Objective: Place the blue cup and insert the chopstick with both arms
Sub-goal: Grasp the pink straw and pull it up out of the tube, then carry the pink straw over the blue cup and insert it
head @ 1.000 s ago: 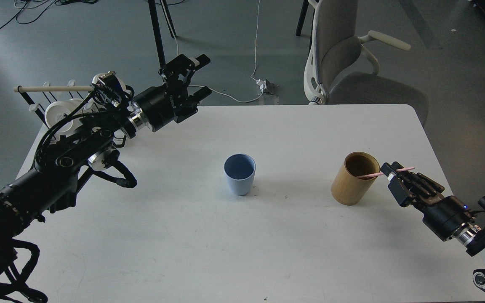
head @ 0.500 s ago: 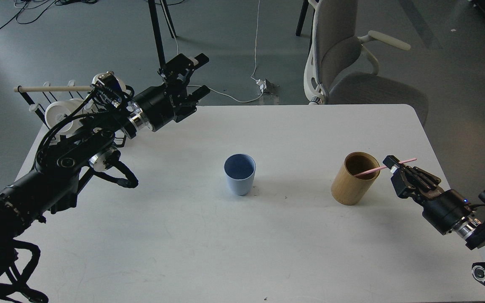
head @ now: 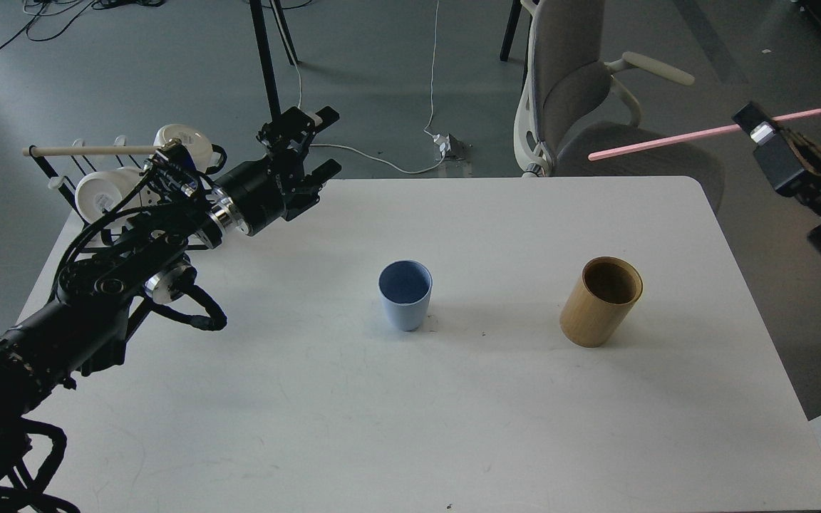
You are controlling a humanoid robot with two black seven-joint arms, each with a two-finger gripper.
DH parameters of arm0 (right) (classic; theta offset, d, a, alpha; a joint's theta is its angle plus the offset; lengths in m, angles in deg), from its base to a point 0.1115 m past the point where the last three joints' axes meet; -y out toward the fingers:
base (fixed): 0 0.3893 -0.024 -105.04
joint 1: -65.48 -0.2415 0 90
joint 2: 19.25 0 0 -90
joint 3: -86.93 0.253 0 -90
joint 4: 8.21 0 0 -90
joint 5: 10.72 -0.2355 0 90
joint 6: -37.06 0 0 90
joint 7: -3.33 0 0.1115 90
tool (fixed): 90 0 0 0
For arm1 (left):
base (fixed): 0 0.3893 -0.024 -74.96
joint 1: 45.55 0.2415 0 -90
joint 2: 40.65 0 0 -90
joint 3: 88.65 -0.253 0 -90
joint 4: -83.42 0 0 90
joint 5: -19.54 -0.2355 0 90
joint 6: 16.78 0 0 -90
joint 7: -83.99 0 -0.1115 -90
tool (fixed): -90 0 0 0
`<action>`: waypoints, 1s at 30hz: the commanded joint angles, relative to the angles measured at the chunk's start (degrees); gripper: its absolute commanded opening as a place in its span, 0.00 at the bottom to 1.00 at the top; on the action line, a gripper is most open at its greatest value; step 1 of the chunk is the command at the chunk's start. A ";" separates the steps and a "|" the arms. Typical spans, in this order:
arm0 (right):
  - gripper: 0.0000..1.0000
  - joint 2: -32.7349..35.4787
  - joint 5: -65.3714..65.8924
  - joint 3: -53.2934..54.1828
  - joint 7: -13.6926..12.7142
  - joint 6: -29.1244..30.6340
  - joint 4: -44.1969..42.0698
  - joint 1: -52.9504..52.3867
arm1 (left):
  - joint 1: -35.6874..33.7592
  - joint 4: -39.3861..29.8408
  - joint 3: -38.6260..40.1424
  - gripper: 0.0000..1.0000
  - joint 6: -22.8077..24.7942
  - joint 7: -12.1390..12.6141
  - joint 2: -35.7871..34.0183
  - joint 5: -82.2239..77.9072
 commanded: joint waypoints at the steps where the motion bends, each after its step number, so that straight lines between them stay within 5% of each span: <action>1: 0.00 -9.31 0.01 -4.13 0.00 0.00 -0.88 -5.99 | 1.55 0.02 0.01 0.99 0.00 0.00 -0.07 -0.01; 11: 0.00 -20.51 3.61 -34.90 0.00 0.00 -9.84 -24.54 | 2.17 0.46 0.01 0.99 -1.76 0.00 -0.24 -0.01; 30: 0.00 -17.96 8.18 -37.55 0.00 0.00 -10.99 -25.95 | 2.52 1.34 0.01 0.99 -1.76 0.00 -0.07 -0.01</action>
